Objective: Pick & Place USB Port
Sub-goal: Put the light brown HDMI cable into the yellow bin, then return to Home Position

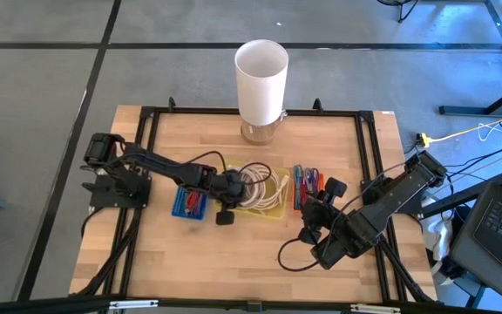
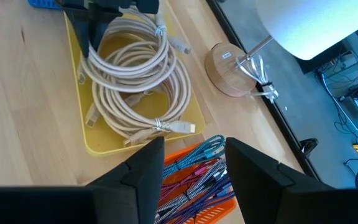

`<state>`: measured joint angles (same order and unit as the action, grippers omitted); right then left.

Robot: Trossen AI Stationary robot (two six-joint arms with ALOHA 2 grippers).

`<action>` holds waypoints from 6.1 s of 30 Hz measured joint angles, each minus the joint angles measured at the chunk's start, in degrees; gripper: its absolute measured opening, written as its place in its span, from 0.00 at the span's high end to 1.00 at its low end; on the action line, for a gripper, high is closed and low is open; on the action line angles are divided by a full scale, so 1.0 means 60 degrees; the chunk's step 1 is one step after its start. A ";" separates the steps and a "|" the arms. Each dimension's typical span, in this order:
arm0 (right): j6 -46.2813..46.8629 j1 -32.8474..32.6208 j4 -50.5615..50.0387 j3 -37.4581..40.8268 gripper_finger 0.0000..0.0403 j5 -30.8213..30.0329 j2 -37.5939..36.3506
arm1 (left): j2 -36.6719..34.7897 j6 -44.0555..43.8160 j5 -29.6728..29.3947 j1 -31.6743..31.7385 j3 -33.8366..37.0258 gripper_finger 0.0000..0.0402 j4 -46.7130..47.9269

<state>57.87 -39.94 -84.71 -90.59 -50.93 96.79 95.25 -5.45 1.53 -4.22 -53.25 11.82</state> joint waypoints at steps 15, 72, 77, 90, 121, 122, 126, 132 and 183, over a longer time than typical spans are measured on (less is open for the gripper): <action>-0.0004 0.0001 -0.0004 0.0000 0.57 -0.0005 0.0000 | -0.0300 -0.1156 -0.0153 -0.0039 -0.0225 0.58 0.0370; 0.6034 -0.2777 0.0282 0.6018 0.94 -0.6326 -0.4419 | -1.0324 -0.2984 -1.1686 -0.7814 0.4595 0.91 0.0771; 0.6033 -0.1899 0.0265 0.6613 0.98 -0.6120 -0.4777 | -1.1732 0.0646 -0.8625 -0.5756 0.5313 0.96 -0.2076; 0.6036 -0.2315 0.0957 0.7332 1.00 -0.5109 -0.4885 | -1.2839 0.1810 -0.3508 -0.1635 0.7529 1.00 -0.3768; 0.2061 -0.2453 0.4427 0.8291 1.00 -0.3262 -0.6372 | -1.3475 0.0627 -0.0090 0.2042 0.7551 1.00 -0.0526; 0.2186 -0.2740 0.4300 0.8291 1.00 -0.3364 -0.6528 | -1.3740 0.0591 -0.0120 0.2042 0.7551 1.00 -0.0243; 0.2369 -0.3688 0.4005 0.8426 1.00 -0.4080 -0.6898 | -1.4939 0.0380 -0.0297 0.2042 0.7554 1.00 0.0820; 0.4226 -0.4344 0.4047 0.9660 1.00 -0.4520 -0.7259 | -1.5877 0.0176 -0.0271 0.2023 0.7561 1.00 0.1445; -0.1155 -0.4207 0.9012 0.9992 1.00 -0.4509 -0.7195 | -1.5582 -1.1464 -1.1150 0.2052 0.7828 0.99 -0.0507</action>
<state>50.94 -65.19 -30.63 -30.63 -77.98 53.63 1.76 -74.24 -65.36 8.10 -6.28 8.78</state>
